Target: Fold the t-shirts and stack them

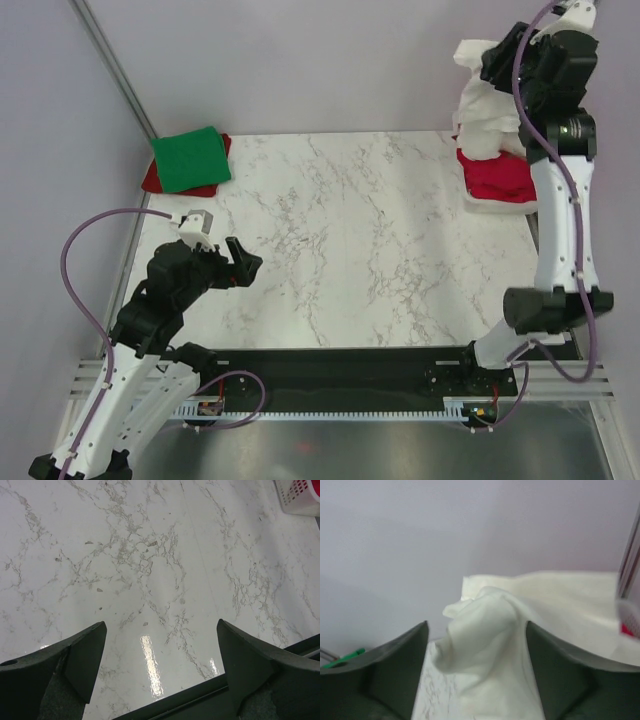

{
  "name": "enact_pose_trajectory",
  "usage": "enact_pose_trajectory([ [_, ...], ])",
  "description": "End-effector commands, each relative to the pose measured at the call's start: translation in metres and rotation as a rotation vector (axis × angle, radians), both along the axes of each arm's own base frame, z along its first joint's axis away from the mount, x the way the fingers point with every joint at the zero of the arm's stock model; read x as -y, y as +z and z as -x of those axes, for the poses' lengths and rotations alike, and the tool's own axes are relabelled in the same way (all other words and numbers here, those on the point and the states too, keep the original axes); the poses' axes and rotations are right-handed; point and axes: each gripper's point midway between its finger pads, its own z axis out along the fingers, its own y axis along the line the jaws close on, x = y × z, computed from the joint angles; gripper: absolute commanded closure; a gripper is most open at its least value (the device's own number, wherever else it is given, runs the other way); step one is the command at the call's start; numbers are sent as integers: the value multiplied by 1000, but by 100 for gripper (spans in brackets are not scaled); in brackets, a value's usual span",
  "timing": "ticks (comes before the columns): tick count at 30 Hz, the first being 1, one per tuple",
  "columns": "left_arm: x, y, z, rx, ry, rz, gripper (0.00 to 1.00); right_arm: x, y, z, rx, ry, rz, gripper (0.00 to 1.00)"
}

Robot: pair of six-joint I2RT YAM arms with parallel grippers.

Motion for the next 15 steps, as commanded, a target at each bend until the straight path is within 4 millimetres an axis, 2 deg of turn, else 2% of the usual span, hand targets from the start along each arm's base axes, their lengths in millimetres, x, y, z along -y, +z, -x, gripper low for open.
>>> enact_pose_trajectory([
  [1, -3, 14, -1, 51, 0, -11, 2, 3, 114, 88, 394, -58, -10, 4],
  [2, -4, 14, -1, 52, 3, -12, 2, 17, 77, 78, 309, -134, -12, 2],
  [3, -4, 14, -1, 50, 3, -12, 2, 35, 47, 79, 207, -237, -9, 2],
  [4, -4, 14, -1, 50, 5, -12, 2, 51, 7, 77, 96, -328, -11, 2],
  [5, -3, 14, -1, 50, 2, -11, 2, 75, -23, 85, 4, -473, -5, 2],
  [6, -4, 13, -1, 47, 5, -13, 2, 84, -67, 91, -125, -527, -40, 2],
  [7, -4, 12, -2, 44, 4, -15, 2, 84, -125, 91, -267, -518, -31, 2],
  [8, -4, 12, -2, 43, 7, -16, 2, 59, -159, 83, -350, -369, -65, 2],
  [9, -4, 11, -2, 39, 6, -17, 1, 46, -186, 82, -405, -305, -81, 2],
  [10, -4, 11, -3, 37, 6, -18, 2, 34, -212, 84, -459, -261, -112, 2],
  [11, -2, 10, -2, 33, -3, -16, 1, 25, -254, 95, -549, -232, -120, 2],
  [12, -1, 9, -2, 30, -7, -19, 1, 10, -264, 95, -550, -183, -127, 2],
  [13, -1, 9, -2, 27, -10, -19, 1, 4, -278, 105, -570, -174, -140, 2],
  [15, -1, 9, -2, 25, -6, -16, 1, -15, -279, 106, -548, -97, -164, 2],
])
